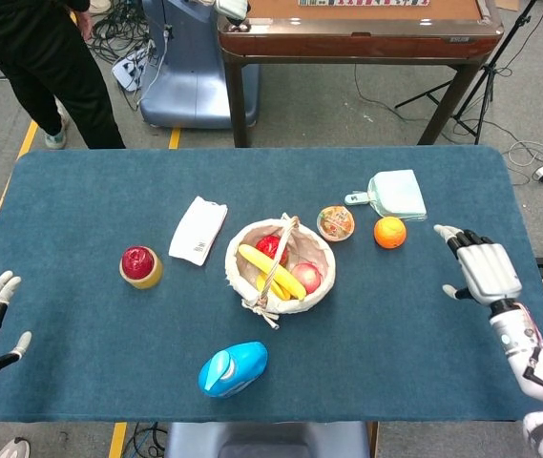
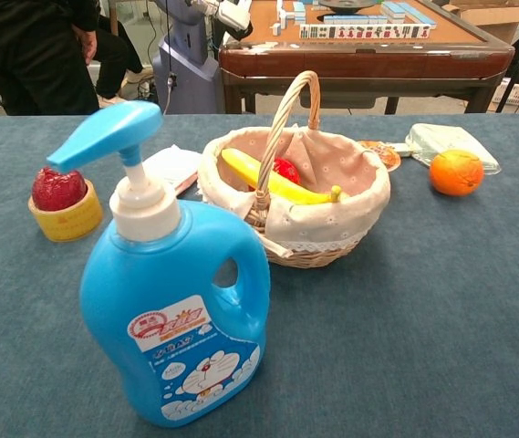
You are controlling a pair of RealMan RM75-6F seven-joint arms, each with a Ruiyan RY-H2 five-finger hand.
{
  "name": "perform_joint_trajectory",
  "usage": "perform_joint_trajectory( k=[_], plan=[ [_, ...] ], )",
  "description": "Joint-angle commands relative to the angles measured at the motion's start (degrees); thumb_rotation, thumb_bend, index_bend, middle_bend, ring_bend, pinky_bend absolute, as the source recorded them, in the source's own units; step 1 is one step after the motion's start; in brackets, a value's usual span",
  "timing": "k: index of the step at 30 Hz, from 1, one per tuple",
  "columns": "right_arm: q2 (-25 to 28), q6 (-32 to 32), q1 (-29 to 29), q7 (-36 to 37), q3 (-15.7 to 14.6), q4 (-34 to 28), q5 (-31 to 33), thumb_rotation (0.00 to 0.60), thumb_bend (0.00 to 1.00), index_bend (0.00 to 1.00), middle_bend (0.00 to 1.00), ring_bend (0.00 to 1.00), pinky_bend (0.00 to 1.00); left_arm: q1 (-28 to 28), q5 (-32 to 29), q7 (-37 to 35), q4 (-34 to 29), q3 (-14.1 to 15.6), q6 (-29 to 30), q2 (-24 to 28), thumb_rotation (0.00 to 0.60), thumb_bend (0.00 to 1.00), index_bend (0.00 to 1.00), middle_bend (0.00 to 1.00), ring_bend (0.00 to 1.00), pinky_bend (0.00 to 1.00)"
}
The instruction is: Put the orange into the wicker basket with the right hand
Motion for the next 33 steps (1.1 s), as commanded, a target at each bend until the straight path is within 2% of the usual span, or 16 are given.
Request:
perform_joint_trajectory(
  k=[1, 8, 14, 24, 33],
  plan=[
    [-3.49, -5.77, 4.91, -2.48, 1.63, 5.35, 5.9, 0.6, 0.1, 0.12, 0.19, 0.18, 0.35, 0.08, 0.18, 0.01, -0.11, 0.07, 0.16, 0.08, 0.6, 0.33, 0.08, 0.03, 0.0, 0.09],
    [-10.01, -13.5, 11.54, -5.37, 1.76, 16.51, 14.19, 0.6, 0.1, 0.12, 0.19, 0.2, 0.36, 0.65, -0.09, 0.1, 0.04, 0.14, 0.76, 0.27, 0.6, 0.33, 0.08, 0.03, 0.0, 0.08],
    [-15.66, -17.53, 16.12, -7.03, 1.44, 24.42, 18.57, 0.6, 0.1, 0.12, 0.19, 0.2, 0.36, 0.97, -0.67, -0.05, 0.15, 0.04, 0.91, 0.3, 0.6, 0.33, 0.08, 0.03, 0.0, 0.08],
    [-22.86, -21.62, 22.62, -11.28, 0.18, 33.44, 23.97, 0.6, 0.13, 0.15, 0.21, 0.22, 0.37, 1.86, -0.87, -1.01, 0.47, 0.18, 1.69, 0.77, 0.6, 0.33, 0.08, 0.03, 0.0, 0.08],
    [-27.26, -23.87, 26.18, -13.44, -0.66, 40.16, 28.14, 0.6, 0.21, 0.23, 0.29, 0.28, 0.41, 3.15, -1.55, -2.59, 1.35, 0.26, 2.66, 1.44, 0.6, 0.33, 0.09, 0.03, 0.0, 0.07]
  ],
)
